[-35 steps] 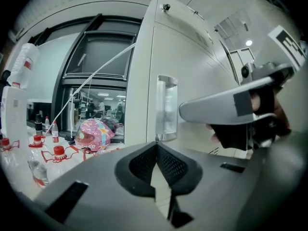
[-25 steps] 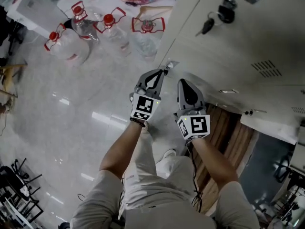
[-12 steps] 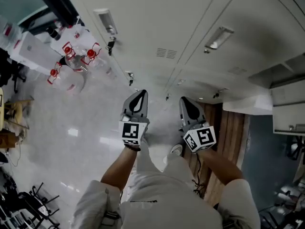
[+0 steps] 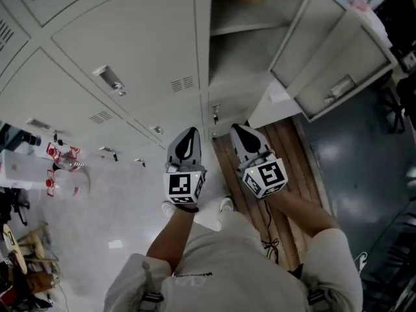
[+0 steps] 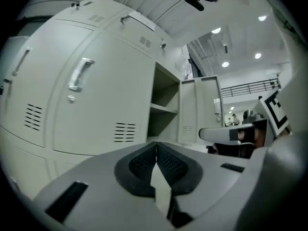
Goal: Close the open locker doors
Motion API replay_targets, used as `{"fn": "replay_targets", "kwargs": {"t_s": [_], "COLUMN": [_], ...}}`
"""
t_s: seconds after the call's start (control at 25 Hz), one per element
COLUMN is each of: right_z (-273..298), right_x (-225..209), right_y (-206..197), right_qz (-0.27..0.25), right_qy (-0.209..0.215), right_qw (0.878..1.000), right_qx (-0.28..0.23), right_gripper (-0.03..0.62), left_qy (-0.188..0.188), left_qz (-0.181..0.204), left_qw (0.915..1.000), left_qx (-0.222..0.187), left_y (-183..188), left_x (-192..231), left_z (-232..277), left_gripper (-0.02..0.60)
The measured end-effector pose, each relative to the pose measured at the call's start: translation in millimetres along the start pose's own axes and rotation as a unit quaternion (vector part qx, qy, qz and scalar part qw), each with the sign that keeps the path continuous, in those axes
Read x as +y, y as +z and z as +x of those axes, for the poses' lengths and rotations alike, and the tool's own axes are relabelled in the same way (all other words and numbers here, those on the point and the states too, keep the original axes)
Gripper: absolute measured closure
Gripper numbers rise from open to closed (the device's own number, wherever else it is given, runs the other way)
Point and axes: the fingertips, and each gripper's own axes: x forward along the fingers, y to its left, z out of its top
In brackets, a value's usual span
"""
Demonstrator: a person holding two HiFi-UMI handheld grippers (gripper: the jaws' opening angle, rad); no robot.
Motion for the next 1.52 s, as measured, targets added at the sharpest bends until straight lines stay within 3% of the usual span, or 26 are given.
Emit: {"fn": "replay_targets", "kwargs": {"t_s": [0.2,0.4,0.52,0.64,0.92,0.96,1.0,1.16,1.28,1.52], "right_z": [-89,-163,-191,-207,-224,-225,-225,-220,-210,-157], "right_x": [-122,-195,-217,-229,-239,-239,-240,-234,-225,-178], "right_y": [29,36,37,36,42,46,50,76,100,133], "right_qz": [0.000,0.000,0.003,0.006,-0.004,-0.006,-0.009,-0.028,-0.031,-0.027], "right_qy": [-0.088,-0.170,-0.199,-0.212,-0.214,-0.213,-0.212,-0.192,-0.155,-0.026], "right_qw": [0.996,0.985,0.980,0.977,0.976,0.976,0.977,0.979,0.984,0.995], "right_qx": [-0.012,-0.016,-0.019,-0.020,-0.027,-0.031,-0.035,-0.056,-0.080,-0.098], "right_gripper": [0.583,0.583,0.583,0.583,0.583,0.583,0.583,0.583,0.566,0.483], "left_qy": [-0.111,-0.226,-0.267,-0.280,-0.262,-0.256,-0.253,-0.267,-0.284,-0.295], "left_qz": [-0.008,-0.001,0.007,0.014,0.042,0.042,0.042,0.030,0.009,0.007], "left_qw": [0.9937,0.9740,0.9636,0.9595,0.9629,0.9643,0.9652,0.9623,0.9582,0.9556], "left_qx": [-0.011,0.006,0.015,0.027,0.050,0.052,0.052,0.044,0.035,0.012], "left_y": [21,19,16,10,-2,-2,-2,0,1,6], "left_x": [-154,-281,-332,-360,-381,-381,-380,-370,-349,-280], "left_z": [88,143,164,185,219,221,221,207,180,126], "left_gripper": [0.577,0.575,0.555,0.469,0.465,0.471,0.527,0.529,0.525,0.508]}}
